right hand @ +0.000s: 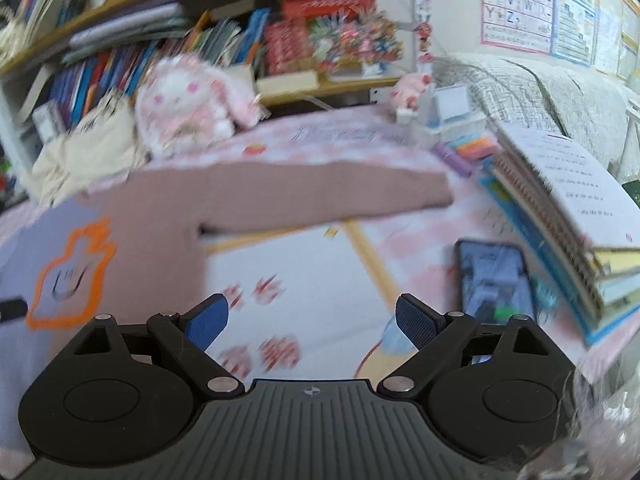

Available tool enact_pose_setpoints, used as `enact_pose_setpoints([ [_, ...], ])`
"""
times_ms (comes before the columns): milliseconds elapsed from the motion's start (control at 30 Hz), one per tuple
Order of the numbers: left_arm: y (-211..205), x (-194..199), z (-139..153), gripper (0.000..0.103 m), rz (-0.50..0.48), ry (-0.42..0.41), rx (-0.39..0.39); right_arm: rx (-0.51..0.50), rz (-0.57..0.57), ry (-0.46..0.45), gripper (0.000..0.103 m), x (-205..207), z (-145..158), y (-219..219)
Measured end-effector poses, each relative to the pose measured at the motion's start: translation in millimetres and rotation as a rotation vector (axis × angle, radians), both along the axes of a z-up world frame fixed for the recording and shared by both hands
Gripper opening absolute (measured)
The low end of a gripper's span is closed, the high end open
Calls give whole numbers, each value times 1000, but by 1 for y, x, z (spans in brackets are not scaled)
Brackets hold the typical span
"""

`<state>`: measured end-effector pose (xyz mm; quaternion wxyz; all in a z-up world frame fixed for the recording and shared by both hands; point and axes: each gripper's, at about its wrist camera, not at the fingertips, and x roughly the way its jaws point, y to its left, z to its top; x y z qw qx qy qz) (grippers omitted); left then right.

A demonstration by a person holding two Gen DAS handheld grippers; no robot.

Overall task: Fold clothes
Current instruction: 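Reach the right tool to the mauve sleeve cuff and close on it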

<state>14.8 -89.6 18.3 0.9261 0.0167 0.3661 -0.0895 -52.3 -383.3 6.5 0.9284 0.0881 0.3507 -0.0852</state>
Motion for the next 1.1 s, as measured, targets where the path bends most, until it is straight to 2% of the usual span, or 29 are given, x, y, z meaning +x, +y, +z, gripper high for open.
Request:
enact_pose_setpoints([
  [167,-30,-15,4,101,51,-47,84,51,12,7,91,28,-3,-47],
  [367,-29,-44,4,101,216,-25,141,90,37,28,89,72,-7,-94],
  [467,-24,-59,2,101,295,4,163,136,39,69,87,96,-14,-115],
  [500,-22,-63,2,101,320,13,170,153,40,84,80,104,-17,-122],
  [567,-19,-72,3,101,370,25,178,187,41,114,61,120,-22,-136],
  [667,-16,-83,2,101,417,36,192,199,-2,155,49,135,-35,-152],
  [867,-16,-93,1,101,461,60,214,238,-50,169,43,148,-49,-175],
  [1100,-25,-91,-1,101,420,69,252,240,-75,150,40,153,-51,-186],
])
